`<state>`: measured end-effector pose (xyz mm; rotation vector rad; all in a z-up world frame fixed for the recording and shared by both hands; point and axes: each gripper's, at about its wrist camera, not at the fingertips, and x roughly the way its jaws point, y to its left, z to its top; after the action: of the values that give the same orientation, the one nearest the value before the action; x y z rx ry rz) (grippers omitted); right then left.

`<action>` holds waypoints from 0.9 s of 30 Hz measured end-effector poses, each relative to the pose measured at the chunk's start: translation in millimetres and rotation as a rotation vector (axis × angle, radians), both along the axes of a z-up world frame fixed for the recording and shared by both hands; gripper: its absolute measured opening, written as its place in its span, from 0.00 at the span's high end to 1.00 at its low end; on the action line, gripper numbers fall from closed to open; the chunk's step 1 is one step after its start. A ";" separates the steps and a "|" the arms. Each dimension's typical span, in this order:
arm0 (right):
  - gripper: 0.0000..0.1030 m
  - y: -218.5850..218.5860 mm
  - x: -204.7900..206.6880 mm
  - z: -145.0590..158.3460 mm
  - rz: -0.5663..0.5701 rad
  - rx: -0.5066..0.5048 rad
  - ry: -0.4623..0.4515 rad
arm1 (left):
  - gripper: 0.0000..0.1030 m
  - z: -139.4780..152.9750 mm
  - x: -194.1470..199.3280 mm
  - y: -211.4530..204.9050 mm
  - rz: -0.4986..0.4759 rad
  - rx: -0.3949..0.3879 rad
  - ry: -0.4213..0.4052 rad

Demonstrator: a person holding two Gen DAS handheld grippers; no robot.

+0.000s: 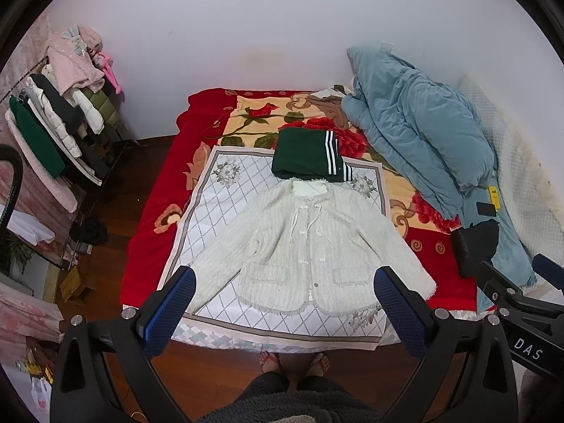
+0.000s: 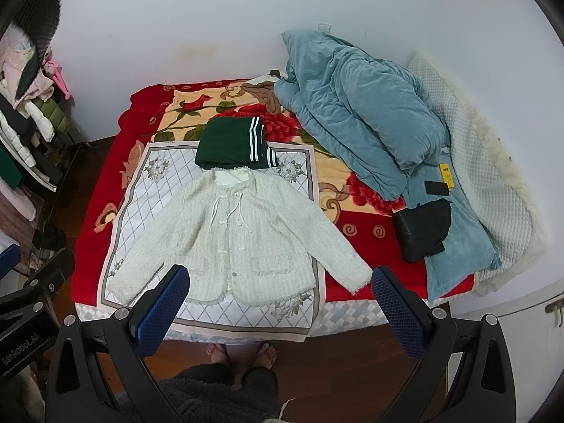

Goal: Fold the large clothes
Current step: 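Grasp the cardigan sleeve cuff with the right gripper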

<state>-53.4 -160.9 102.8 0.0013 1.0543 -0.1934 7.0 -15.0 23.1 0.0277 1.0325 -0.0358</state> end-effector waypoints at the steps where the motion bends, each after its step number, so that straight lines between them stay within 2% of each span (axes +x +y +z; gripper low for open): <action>1: 0.00 -0.6 -0.4 -0.1 0.000 0.001 0.000 | 0.00 0.8 2.8 -1.5 -0.004 0.001 -0.001; 6: 0.00 4.2 -3.7 -6.2 -0.020 0.004 -0.001 | 0.00 -0.8 13.5 2.8 -0.018 -0.002 -0.006; 9: 0.00 2.1 0.4 -18.2 -0.052 0.028 0.000 | 0.00 -14.5 19.7 11.7 -0.018 0.017 -0.036; 12: 0.00 -9.1 10.4 -42.5 -0.079 0.062 -0.019 | 0.00 -38.3 43.6 13.6 -0.017 0.053 -0.066; 15: 0.00 -40.4 27.5 -97.3 -0.166 0.105 0.028 | 0.00 -73.9 72.2 14.6 0.024 0.087 -0.082; 17: 0.03 -79.1 35.2 -149.7 -0.288 0.185 0.053 | 0.00 -106.2 94.6 9.6 0.054 0.117 -0.061; 18: 0.11 -91.7 36.3 -166.4 -0.325 0.213 0.059 | 0.00 -119.9 100.7 8.7 0.059 0.121 -0.055; 19: 0.18 -114.7 37.2 -199.1 -0.389 0.266 0.080 | 0.00 -138.2 108.6 9.1 0.063 0.133 -0.049; 20: 0.32 -128.8 38.3 -220.6 -0.424 0.299 0.095 | 0.00 -154.6 116.0 5.6 0.063 0.153 -0.033; 21: 0.37 -147.0 39.5 -251.2 -0.465 0.340 0.113 | 0.00 -173.5 125.8 -0.6 0.057 0.171 -0.005; 23: 0.37 -182.1 39.4 -311.6 -0.561 0.424 0.166 | 0.00 -214.2 143.7 -15.2 0.050 0.209 0.048; 24: 0.37 -205.7 36.7 -351.5 -0.622 0.503 0.173 | 0.00 -233.5 151.7 -22.8 0.055 0.227 0.079; 27: 0.36 -245.2 29.5 -429.7 -0.752 0.635 0.178 | 0.00 -276.6 168.0 -41.1 0.062 0.245 0.142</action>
<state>-24.0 -406.1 -326.9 0.9790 1.2172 -0.5347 175.0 -56.0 -253.5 0.2188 1.1739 0.1474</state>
